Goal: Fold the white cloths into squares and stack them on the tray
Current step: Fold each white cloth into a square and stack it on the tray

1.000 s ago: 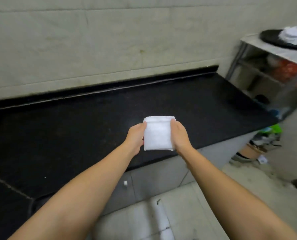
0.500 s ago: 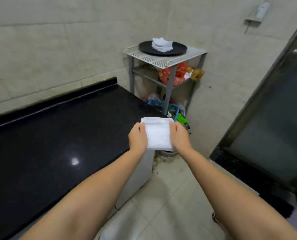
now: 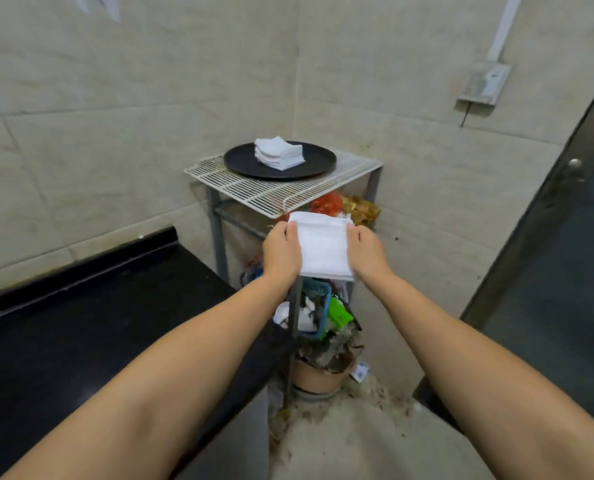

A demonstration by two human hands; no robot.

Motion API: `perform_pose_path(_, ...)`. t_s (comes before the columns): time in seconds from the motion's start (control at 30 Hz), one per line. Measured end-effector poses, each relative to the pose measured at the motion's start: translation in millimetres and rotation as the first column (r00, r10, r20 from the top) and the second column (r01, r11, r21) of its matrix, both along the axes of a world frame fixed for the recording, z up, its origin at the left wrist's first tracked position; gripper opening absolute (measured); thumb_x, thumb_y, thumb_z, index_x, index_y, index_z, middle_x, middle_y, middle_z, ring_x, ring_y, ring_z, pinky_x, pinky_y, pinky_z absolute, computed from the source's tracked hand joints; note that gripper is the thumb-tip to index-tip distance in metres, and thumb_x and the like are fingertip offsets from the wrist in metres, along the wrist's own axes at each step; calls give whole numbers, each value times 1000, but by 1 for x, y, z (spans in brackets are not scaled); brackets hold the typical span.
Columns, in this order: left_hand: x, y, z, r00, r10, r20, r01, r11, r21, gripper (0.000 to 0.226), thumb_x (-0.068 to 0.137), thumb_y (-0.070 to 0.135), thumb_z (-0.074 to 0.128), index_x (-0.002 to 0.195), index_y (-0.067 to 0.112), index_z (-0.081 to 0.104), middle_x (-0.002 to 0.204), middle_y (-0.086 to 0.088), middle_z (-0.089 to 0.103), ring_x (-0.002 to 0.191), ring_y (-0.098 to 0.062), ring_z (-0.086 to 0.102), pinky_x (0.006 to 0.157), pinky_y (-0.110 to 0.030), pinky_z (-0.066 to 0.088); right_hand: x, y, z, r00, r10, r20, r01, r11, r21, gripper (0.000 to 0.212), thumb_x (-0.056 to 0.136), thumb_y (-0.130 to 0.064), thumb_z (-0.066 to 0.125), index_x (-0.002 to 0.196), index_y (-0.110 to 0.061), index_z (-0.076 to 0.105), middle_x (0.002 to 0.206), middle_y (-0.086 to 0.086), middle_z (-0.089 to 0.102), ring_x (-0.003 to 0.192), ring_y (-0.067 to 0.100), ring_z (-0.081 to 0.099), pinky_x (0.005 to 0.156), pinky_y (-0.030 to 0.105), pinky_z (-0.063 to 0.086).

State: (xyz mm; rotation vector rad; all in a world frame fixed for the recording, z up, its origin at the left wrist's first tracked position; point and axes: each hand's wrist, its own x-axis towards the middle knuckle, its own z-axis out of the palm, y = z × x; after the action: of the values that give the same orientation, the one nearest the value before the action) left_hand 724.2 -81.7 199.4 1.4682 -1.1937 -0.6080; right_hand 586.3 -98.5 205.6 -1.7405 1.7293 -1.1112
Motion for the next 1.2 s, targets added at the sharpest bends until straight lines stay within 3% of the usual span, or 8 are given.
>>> perform_pose_path(0.23,14,-155,53,995,75,61,-71,995,-65,38,102,22,36,66,10,40,64,2,39,61,-12,36,55,-30,16,14,-161,57,998,55,-36,-57,996,-66,42,103,-29,28,99,-1,59,97,11,56,89,23,47,73,27,28)
perform_pose_path(0.43,41,-255,71,982,181,56,-179,983,-39,43,101,23,36,60,13,36,62,0,40,58,-11,36,61,-29,24,40,-279,79,978,180,-103,-188,979,-76,44,103,-28,29,62,-15,40,68,3,45,76,23,43,63,28,20)
perform_pose_path(0.6,58,-336,83,955,294,39,-294,956,-24,35,101,26,36,78,5,50,71,-6,48,68,-17,44,61,-31,27,61,-389,103,926,354,-129,-357,934,-6,45,103,-31,33,100,1,65,109,24,62,104,31,57,75,31,35)
perform_pose_path(0.7,68,-382,91,921,388,-3,-388,921,9,38,100,25,38,66,9,43,64,-2,42,73,-21,42,65,-30,29,80,-451,111,873,467,-141,-470,883,16,40,101,-33,36,81,-5,57,88,15,55,84,22,49,63,31,29)
perform_pose_path(0.8,80,-419,92,876,482,-26,-479,875,72,39,98,23,40,60,14,36,61,0,37,64,-19,37,64,-30,29,100,-503,113,818,558,-140,-557,829,48,41,100,-35,38,86,-6,63,89,11,54,86,20,48,70,28,31)
perform_pose_path(0.97,90,-447,72,831,556,-5,-550,823,144,38,96,17,42,58,11,35,57,-4,37,49,-16,37,31,-17,30,118,-549,98,714,695,-80,-683,718,137,45,99,-32,43,64,-6,50,70,11,48,75,19,42,53,30,25)
perform_pose_path(1.1,91,-453,55,810,580,92,-585,787,197,40,93,14,43,55,13,32,53,-4,33,48,-18,34,31,-19,28,125,-570,73,663,745,-74,-720,662,208,48,98,-33,45,88,8,65,84,14,57,80,18,50,64,28,31)
perform_pose_path(1.2,92,-455,46,777,611,151,-629,745,223,41,91,17,46,54,15,29,52,-1,29,49,-16,30,38,-24,26,127,-575,62,642,760,-103,-730,647,222,48,98,-32,45,56,-9,46,60,8,45,58,19,42,53,29,24)
